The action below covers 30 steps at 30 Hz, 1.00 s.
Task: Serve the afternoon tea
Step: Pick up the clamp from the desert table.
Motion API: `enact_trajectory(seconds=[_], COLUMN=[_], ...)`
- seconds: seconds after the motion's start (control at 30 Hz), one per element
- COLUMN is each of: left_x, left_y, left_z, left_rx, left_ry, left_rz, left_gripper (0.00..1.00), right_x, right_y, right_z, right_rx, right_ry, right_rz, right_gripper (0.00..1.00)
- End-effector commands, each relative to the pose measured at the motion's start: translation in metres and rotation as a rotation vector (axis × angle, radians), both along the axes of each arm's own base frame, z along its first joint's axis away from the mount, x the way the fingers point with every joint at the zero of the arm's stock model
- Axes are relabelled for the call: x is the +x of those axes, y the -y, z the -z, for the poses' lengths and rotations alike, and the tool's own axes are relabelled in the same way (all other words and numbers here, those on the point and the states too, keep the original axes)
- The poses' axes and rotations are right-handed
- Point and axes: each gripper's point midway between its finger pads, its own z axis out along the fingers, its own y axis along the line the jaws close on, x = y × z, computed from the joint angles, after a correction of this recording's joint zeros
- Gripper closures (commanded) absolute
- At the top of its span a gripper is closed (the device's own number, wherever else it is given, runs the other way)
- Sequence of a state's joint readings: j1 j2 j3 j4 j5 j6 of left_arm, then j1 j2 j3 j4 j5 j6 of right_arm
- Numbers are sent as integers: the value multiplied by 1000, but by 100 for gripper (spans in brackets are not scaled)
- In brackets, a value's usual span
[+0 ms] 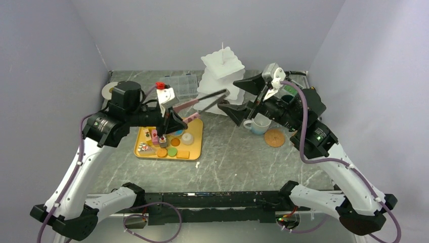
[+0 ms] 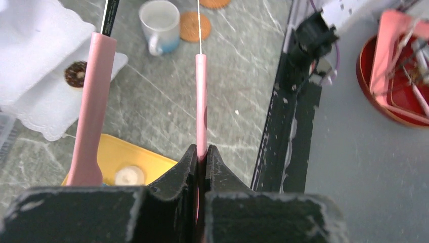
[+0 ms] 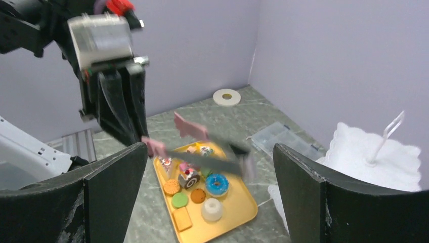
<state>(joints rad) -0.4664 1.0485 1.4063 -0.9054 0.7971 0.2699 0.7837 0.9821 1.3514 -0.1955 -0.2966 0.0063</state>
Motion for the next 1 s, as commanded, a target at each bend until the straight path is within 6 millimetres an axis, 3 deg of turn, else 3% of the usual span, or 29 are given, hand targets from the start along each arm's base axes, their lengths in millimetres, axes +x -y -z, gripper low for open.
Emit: enact_trajectory(seconds=[0.0,0.13,0.23,0.37,0.53,0.77,0.97], left_x=[14,21,15,0,-11,-17,-15], left_y=[0,-12,-13,-10,-10,-10,-10], left_z=[-51,-75,-86,-87,-83,-82,-77], left_rx=[-186,-284,-324,-339,-329,-313,-307], left_ry=[-4,-87,-96,-75,-24,36,61], left_rz=[-98,-108,-48,67,152,207,229], left_gripper=[97,97,97,97,97,97,97], right_x=[-5,-6,2,-3,5,0,-16], right_y=[-2,-3,-10,-30,-48,-55,-76], right_z=[12,37,57,51,38,26,31], right_rx=[66,82,115,173,265,340,247], right_ry=[-55,-108,-149,-104,-66,7,113], right_rz=[-103,-153,-208,-398,-521,-621,-642], right_gripper=[0,0,0,0,0,0,0])
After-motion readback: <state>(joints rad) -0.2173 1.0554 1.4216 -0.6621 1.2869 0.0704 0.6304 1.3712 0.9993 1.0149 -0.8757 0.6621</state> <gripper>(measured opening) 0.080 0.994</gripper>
